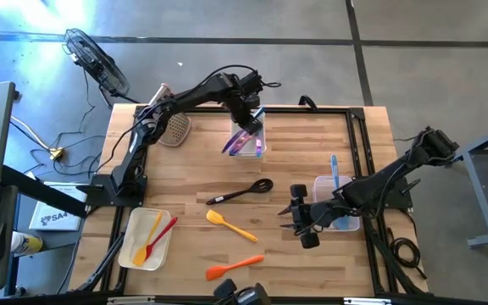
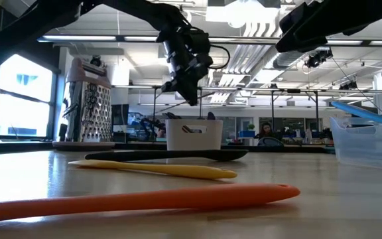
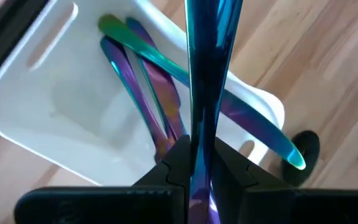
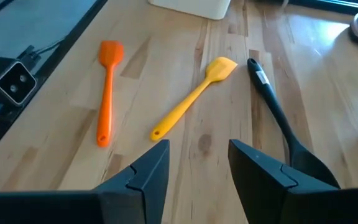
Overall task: Pick & Place Kitchen Items
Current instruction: Put the blue table knife into the top white bin
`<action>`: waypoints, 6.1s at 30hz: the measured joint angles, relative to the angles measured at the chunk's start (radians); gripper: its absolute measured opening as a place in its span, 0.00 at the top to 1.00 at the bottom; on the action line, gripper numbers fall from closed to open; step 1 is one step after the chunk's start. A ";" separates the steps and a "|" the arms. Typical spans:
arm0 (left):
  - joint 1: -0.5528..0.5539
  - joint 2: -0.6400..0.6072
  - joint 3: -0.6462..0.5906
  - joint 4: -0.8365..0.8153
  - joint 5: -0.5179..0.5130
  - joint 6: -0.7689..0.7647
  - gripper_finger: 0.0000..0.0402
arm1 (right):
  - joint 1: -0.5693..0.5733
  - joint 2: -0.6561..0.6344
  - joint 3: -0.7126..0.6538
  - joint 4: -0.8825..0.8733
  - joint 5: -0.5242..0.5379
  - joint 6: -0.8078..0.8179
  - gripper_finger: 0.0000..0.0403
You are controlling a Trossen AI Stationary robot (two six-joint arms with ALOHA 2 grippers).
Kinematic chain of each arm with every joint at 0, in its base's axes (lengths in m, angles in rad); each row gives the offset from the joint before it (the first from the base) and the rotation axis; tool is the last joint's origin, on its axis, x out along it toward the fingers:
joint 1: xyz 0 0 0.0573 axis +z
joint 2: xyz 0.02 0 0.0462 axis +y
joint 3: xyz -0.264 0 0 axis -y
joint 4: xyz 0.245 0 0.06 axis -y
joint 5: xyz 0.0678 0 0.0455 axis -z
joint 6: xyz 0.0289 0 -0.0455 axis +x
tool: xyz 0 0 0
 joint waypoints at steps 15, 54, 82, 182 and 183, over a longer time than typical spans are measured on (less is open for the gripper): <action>0.041 0.020 0.040 0.122 0.142 -0.061 0.92 | -0.002 0.000 -0.033 0.078 -0.031 -0.004 0.61; -0.061 -0.265 0.056 0.551 -0.016 0.244 0.92 | 0.055 -0.024 -0.032 -0.081 -0.115 0.128 0.61; -0.678 -0.803 -0.054 0.177 -0.783 0.248 0.92 | 0.130 -0.063 -0.032 0.026 -0.069 0.205 0.61; -0.047 -0.143 -1.311 2.345 0.021 0.008 0.83 | 0.073 -0.059 -0.032 -0.041 -0.053 0.199 0.61; -0.047 -0.143 -1.311 2.346 0.021 -0.007 0.83 | 0.073 -0.059 -0.032 -0.041 -0.053 0.199 0.61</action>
